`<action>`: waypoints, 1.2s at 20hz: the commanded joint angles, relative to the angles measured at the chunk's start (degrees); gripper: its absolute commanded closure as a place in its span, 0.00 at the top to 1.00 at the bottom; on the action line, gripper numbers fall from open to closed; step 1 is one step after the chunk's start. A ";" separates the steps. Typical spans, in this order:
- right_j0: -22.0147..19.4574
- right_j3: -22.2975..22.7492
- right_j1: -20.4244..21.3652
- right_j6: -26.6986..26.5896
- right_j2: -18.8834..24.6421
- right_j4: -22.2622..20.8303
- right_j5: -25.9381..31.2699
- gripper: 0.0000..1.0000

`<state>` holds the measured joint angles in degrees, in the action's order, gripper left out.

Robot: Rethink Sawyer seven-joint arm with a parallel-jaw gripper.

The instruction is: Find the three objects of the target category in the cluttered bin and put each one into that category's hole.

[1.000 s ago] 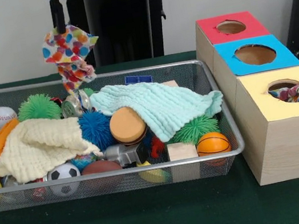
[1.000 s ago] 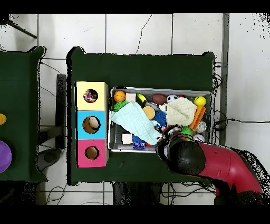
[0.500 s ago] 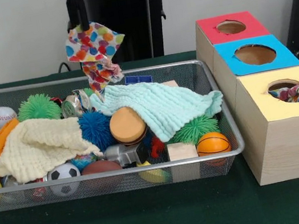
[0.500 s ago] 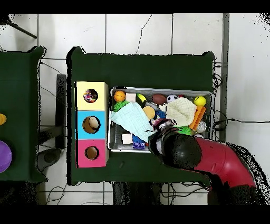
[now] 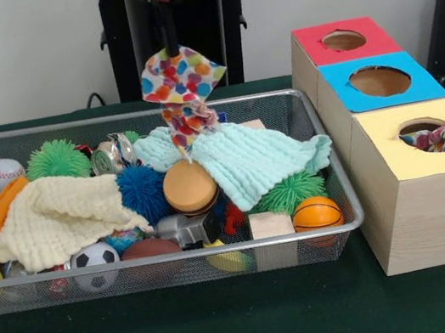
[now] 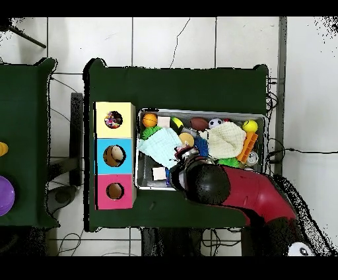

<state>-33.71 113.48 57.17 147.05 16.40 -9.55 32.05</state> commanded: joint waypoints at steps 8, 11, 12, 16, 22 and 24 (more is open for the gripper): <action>11.06 -5.91 0.13 9.43 -5.32 1.83 10.96 0.00; 14.08 -9.95 -0.57 11.71 -6.79 2.86 14.81 0.00; 14.81 -10.73 -0.90 12.19 -7.18 3.26 15.34 0.00; 18.68 -15.30 -3.22 15.70 -9.29 4.49 17.55 0.00; 23.12 -20.35 -5.20 18.57 -12.78 6.11 21.25 0.00; 23.67 -20.55 -5.66 18.60 -12.82 8.57 21.08 0.00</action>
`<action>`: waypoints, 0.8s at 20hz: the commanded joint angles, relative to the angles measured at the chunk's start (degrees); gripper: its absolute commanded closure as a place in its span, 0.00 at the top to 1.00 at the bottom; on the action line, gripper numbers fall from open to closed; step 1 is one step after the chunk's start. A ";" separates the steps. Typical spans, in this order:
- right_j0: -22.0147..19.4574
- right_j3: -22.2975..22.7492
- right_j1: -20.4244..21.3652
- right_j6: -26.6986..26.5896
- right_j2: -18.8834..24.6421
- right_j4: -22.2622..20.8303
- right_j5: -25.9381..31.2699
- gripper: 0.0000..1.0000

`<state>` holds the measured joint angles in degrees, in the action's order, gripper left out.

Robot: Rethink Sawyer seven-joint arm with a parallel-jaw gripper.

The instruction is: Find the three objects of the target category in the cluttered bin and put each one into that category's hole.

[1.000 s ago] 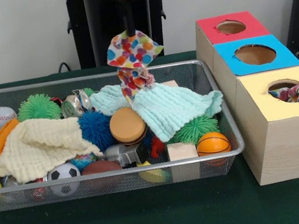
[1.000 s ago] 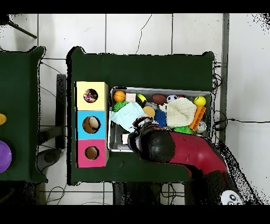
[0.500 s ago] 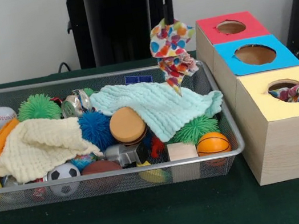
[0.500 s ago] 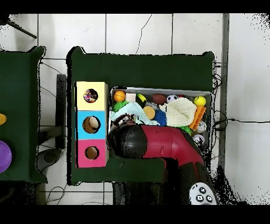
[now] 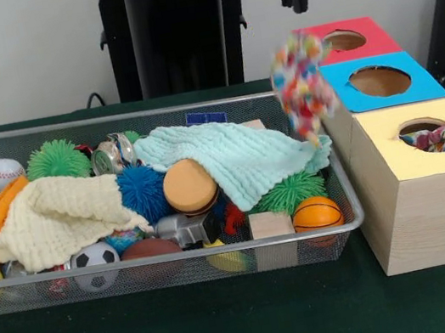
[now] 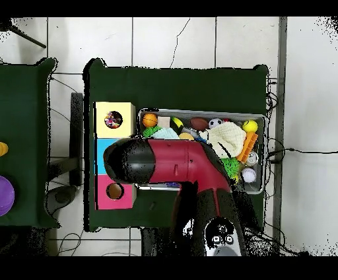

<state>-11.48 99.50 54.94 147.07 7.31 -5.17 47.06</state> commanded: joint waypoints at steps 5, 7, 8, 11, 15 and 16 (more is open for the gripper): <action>4.05 -10.38 -6.14 19.80 -6.17 6.45 6.47 0.00; 5.23 -12.08 -7.26 20.46 -7.14 7.49 6.63 0.00; 5.75 -12.69 -7.72 20.64 -7.57 8.02 6.64 0.00; 6.68 -13.68 -8.97 19.97 -9.11 9.59 6.00 0.00; 6.65 -12.19 -9.56 16.91 -11.80 9.18 3.60 0.00; 6.67 -11.97 -9.72 16.01 -12.59 8.71 3.21 0.00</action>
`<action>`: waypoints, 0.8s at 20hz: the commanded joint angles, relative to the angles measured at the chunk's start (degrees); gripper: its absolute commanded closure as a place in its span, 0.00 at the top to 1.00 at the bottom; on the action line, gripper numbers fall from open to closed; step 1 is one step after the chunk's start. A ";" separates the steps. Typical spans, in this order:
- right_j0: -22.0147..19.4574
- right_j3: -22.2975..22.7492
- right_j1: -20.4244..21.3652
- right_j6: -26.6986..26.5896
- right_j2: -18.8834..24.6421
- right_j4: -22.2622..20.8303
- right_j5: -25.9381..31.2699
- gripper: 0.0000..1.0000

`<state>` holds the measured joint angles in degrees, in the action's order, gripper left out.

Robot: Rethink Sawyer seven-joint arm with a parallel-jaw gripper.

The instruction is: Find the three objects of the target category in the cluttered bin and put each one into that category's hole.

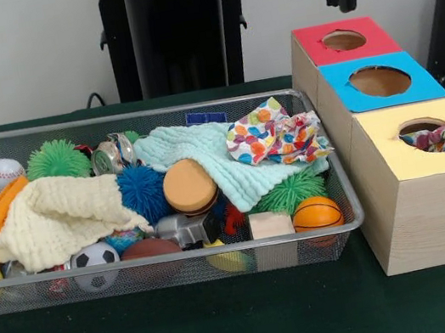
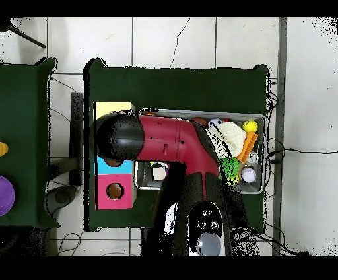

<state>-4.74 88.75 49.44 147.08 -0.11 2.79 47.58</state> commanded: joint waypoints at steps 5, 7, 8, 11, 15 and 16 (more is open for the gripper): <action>-0.96 0.80 -4.25 10.56 -8.15 -2.37 0.68 0.00; -0.90 1.06 -4.25 9.07 -9.09 -3.31 0.67 0.00; -0.74 1.01 -4.35 8.40 -9.71 -3.95 0.69 0.00; -0.62 1.75 -4.37 7.24 -10.98 -4.82 -0.05 1.00; -0.40 4.72 -4.52 7.91 -11.28 -4.03 -3.98 1.00; -0.31 5.14 -4.97 8.23 -11.21 -3.99 -5.78 1.00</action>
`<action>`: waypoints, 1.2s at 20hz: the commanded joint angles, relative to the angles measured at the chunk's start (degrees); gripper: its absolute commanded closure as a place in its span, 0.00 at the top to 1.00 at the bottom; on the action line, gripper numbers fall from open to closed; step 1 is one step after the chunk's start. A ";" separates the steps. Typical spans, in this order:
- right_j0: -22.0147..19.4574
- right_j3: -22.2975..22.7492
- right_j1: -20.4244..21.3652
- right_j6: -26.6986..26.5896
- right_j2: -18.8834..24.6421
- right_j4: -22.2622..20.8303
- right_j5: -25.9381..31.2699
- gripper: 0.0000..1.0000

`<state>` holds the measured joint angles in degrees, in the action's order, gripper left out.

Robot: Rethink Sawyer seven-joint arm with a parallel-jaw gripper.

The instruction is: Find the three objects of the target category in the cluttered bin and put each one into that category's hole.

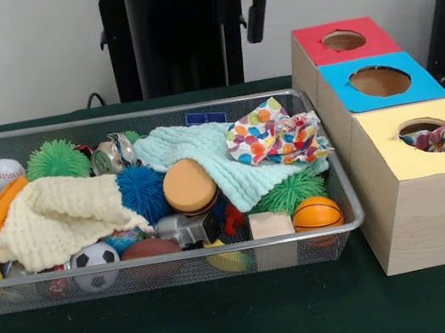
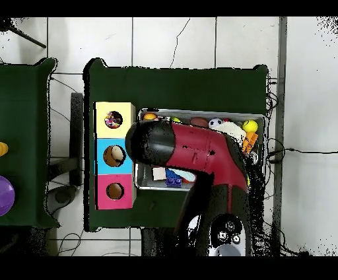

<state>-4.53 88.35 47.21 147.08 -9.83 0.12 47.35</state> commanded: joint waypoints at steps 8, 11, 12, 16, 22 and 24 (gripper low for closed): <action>0.25 10.59 -4.67 9.97 0.33 2.32 -13.46 1.00; 1.21 10.65 -5.79 10.48 0.48 3.12 -14.70 1.00; 1.64 10.55 -6.23 10.65 0.33 3.26 -14.90 1.00; 3.02 9.51 -7.79 10.19 -0.45 3.17 -14.75 1.00; 4.02 9.18 -8.65 9.86 -1.25 3.60 -15.20 1.00; 3.99 9.32 -9.45 9.76 -1.63 3.53 -16.06 1.00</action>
<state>-0.65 93.41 41.18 147.08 -11.56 2.12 32.96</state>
